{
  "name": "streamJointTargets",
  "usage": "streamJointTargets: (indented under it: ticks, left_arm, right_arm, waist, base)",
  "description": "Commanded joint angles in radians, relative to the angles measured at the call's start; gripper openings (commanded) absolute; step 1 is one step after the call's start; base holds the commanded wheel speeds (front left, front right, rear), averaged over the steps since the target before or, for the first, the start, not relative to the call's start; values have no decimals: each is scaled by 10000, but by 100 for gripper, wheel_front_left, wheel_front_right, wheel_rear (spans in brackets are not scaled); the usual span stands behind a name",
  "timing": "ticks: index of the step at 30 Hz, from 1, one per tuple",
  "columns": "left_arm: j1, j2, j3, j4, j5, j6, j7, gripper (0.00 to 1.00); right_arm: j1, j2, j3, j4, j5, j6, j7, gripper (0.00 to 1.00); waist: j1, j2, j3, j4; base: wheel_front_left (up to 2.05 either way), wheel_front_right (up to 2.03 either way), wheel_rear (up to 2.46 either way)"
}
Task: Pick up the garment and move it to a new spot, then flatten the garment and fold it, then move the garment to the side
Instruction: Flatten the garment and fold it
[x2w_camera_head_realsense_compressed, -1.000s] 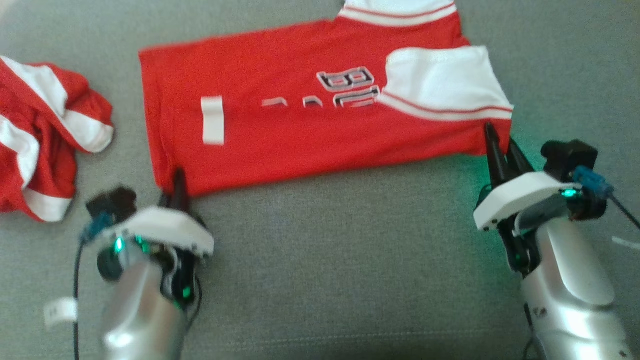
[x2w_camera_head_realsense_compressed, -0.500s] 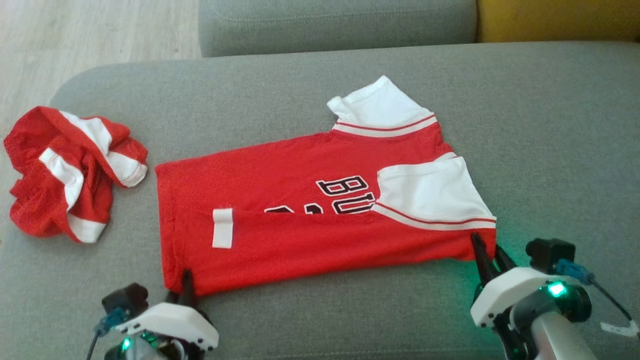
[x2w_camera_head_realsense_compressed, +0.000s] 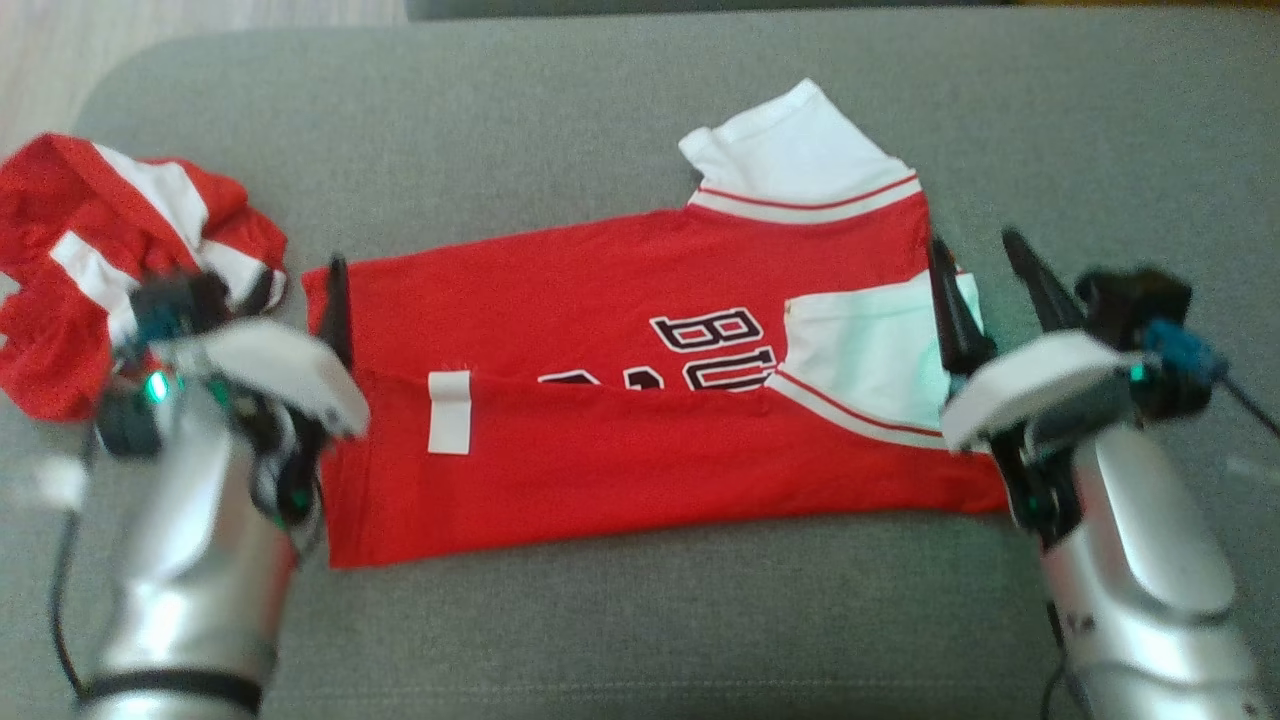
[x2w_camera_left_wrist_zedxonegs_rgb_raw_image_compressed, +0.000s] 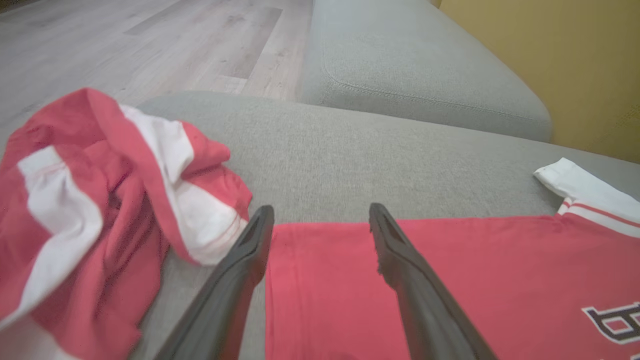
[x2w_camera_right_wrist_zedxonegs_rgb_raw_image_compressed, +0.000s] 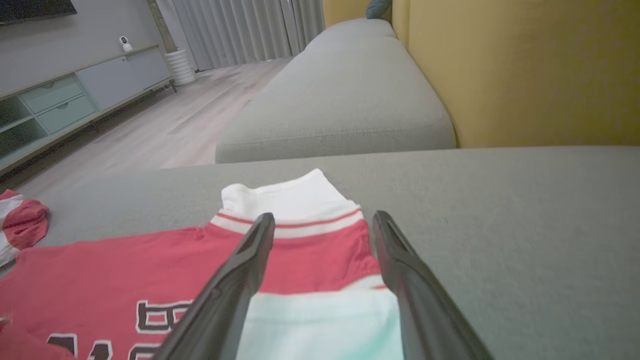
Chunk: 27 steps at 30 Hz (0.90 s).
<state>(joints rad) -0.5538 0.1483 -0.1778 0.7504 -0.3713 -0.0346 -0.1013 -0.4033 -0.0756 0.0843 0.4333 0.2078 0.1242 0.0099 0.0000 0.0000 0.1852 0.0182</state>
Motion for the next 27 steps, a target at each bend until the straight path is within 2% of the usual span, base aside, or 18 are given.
streamJointTargets:
  ticks: [1,5,10,16,20,27]
  left_arm:
    - [-647,458,240,-86,5,-151,321,100]
    - [-1601,947,149,490,-226,-595,1397,100]
    - [-2262,1411,-55,1054,-440,-843,2132,100]
    - [-2508,1596,-429,1438,-800,-942,2769,100]
    - [-2517,1677,-1035,1322,-1332,-955,3239,100]
    - [-2479,2160,-1771,1176,-2124,-958,3518,100]
  right_arm:
    - [-530,12,332,-329,-78,65,33,100]
    - [-1263,52,580,-253,-27,65,6,100]
    - [-1782,87,749,-104,64,65,-142,100]
    - [-2063,100,806,87,130,65,-296,100]
    - [-2222,112,873,210,156,65,-367,100]
    - [-2479,142,938,304,220,65,-459,100]
  waist:
    - [0,0,341,-16]
    - [0,0,790,-121]
    - [0,0,1209,-248]
    - [0,0,1410,-313]
    - [0,0,1480,-364]
    - [0,0,1620,-475]
  base:
    - [0,0,0]
    - [0,0,0]
    - [0,0,0]
    - [0,0,0]
    - [0,0,0]
    - [0,0,0]
